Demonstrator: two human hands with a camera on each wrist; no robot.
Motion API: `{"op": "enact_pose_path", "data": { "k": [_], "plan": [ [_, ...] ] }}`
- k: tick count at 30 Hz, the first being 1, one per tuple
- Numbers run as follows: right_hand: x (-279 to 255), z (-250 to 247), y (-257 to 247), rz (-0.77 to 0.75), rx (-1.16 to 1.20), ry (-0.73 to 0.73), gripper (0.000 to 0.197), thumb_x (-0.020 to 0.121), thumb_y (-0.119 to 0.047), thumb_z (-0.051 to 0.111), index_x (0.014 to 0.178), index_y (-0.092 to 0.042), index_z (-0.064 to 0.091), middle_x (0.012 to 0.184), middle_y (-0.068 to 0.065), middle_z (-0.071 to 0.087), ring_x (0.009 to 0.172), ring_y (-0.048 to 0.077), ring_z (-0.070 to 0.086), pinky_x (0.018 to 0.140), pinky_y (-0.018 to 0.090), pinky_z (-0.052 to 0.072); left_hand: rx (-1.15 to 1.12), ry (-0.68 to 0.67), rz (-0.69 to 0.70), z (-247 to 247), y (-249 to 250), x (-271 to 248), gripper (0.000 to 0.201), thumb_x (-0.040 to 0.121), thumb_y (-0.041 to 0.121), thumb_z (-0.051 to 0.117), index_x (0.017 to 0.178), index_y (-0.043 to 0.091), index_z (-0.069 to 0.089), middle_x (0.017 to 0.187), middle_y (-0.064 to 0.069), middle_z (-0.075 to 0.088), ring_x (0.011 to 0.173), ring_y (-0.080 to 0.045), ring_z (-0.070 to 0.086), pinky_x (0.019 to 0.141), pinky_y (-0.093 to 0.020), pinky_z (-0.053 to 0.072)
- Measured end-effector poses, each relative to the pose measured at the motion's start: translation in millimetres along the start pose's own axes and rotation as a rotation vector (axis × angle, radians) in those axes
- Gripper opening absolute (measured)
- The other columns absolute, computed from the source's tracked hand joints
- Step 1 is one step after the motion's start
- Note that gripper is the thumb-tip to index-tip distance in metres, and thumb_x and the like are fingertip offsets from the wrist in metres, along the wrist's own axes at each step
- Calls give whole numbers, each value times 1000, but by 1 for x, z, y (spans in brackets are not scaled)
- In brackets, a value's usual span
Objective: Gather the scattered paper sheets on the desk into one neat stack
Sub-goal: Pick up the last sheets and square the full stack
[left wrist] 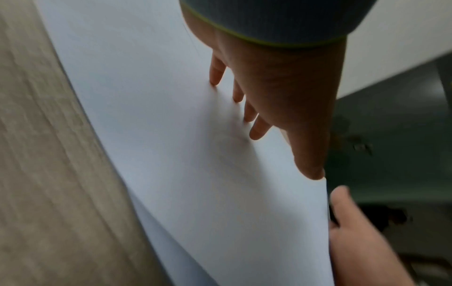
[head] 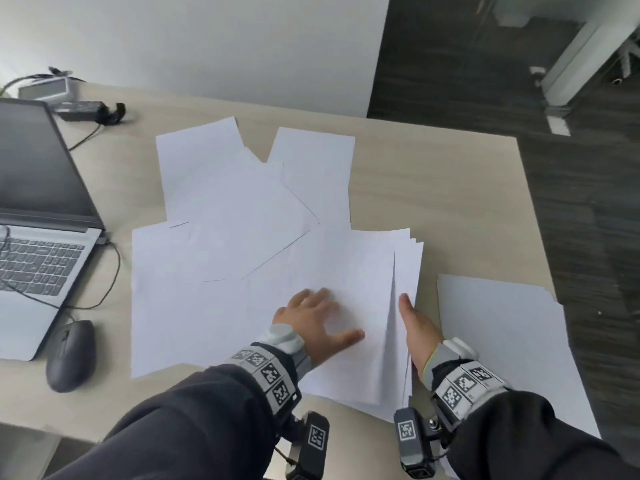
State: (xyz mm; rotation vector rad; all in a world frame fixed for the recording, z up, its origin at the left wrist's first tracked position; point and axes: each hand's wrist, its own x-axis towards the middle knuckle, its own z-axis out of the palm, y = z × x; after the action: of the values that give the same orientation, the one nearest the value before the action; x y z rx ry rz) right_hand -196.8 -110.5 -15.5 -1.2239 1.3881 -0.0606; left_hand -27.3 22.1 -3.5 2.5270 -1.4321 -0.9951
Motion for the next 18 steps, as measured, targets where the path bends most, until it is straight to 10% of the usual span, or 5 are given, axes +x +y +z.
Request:
{"op": "enact_pose_path", "data": {
  "k": [7,18],
  "plan": [
    [13,-4,14,-30,-10,14,34,81,-35,73,103,-10,68,101,8,74,94,30,69,96,49,52,-52,45,110,3,-6,17,69,89,71,50,151,45,34,165,21,16,153,-11,12,120,-41,17],
    [25,-14,-3,4,46,77,8,92,-19,63,88,-24,67,91,1,73,92,29,68,93,44,53,-303,385,-629,-71,-89,90,98,80,66,66,158,30,19,168,-1,8,154,-28,9,117,-61,25]
  ]
}}
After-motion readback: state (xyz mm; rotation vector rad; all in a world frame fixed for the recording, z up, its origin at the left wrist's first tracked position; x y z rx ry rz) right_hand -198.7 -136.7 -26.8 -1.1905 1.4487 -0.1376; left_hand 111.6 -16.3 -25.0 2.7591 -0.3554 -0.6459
